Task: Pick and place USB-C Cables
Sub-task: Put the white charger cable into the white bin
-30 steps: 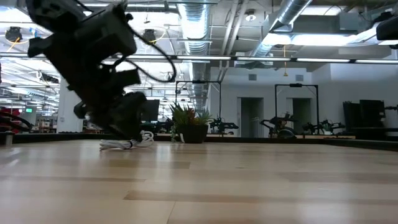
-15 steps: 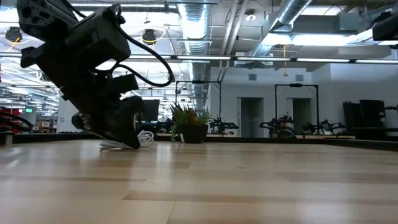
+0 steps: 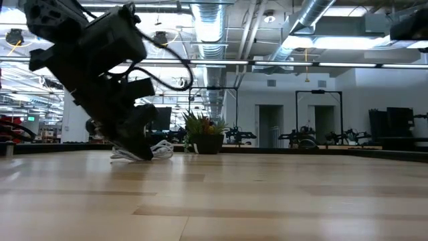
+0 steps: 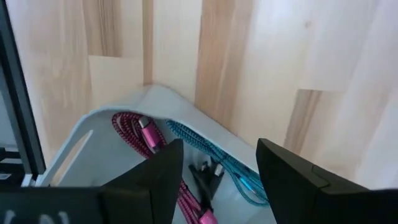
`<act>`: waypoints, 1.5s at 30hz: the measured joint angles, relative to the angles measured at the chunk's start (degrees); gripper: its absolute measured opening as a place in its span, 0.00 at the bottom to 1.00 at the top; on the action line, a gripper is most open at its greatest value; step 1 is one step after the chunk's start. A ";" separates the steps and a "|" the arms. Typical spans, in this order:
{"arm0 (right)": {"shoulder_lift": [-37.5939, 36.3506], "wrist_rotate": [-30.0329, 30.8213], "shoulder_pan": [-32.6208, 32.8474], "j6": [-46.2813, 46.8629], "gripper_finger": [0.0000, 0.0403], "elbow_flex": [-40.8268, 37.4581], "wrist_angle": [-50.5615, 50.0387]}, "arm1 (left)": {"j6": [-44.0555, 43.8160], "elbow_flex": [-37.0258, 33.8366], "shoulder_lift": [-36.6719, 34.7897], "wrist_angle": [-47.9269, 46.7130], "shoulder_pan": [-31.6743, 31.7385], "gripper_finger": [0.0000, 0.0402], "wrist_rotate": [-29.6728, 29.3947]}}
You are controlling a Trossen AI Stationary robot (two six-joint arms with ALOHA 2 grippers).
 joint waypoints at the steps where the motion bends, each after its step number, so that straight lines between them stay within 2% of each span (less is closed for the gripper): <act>1: -0.70 0.01 -0.23 -0.01 0.56 0.00 -0.09 | 1.31 0.60 -0.30 0.15 -0.02 0.03 0.79; 9: -9.90 0.72 -1.83 3.29 0.49 0.94 -0.38 | 6.13 3.11 -4.25 0.69 -0.23 0.03 0.18; 13: -15.88 4.74 -1.88 4.86 0.46 2.38 1.90 | 7.77 4.02 -5.81 0.76 -0.65 0.03 0.65; 15: -19.06 8.12 -2.20 4.77 0.45 3.41 6.33 | 8.28 4.51 -6.89 0.78 -1.13 0.03 -0.09; 18: -23.55 13.69 -2.42 -0.39 0.44 4.06 18.26 | 9.86 4.99 -8.52 2.59 -2.11 0.03 -2.28; 21: -27.29 19.07 -2.43 -9.01 0.43 4.09 28.77 | 12.97 4.99 -10.81 6.93 -3.50 0.03 -4.17; 23: -29.03 22.66 -2.38 -14.45 0.43 4.09 32.06 | 15.74 4.99 -12.19 10.97 -4.62 0.03 -5.85; 25: -30.22 26.38 -2.38 -18.35 0.43 4.07 33.03 | 19.61 4.99 -13.29 16.07 -5.98 0.03 -6.95; 29: -31.12 32.58 -4.09 -19.37 0.44 1.67 33.37 | 29.44 4.99 -13.68 29.93 -9.24 0.03 -6.80; 32: -30.99 31.75 -6.60 -19.27 0.47 -2.54 36.27 | 35.22 4.99 -13.67 38.39 -11.41 0.04 -6.80; 36: -30.92 30.03 -9.18 -19.52 0.53 -10.55 46.04 | 39.38 4.99 -13.63 46.41 -13.50 0.03 -5.66; 41: -30.42 26.21 -12.10 -19.72 0.62 -21.86 64.37 | 42.26 4.99 -13.61 52.28 -14.63 0.03 -1.85; 45: -27.65 20.89 -15.33 -22.32 0.66 -27.60 81.83 | 42.86 4.99 -13.61 55.20 -14.45 0.04 2.22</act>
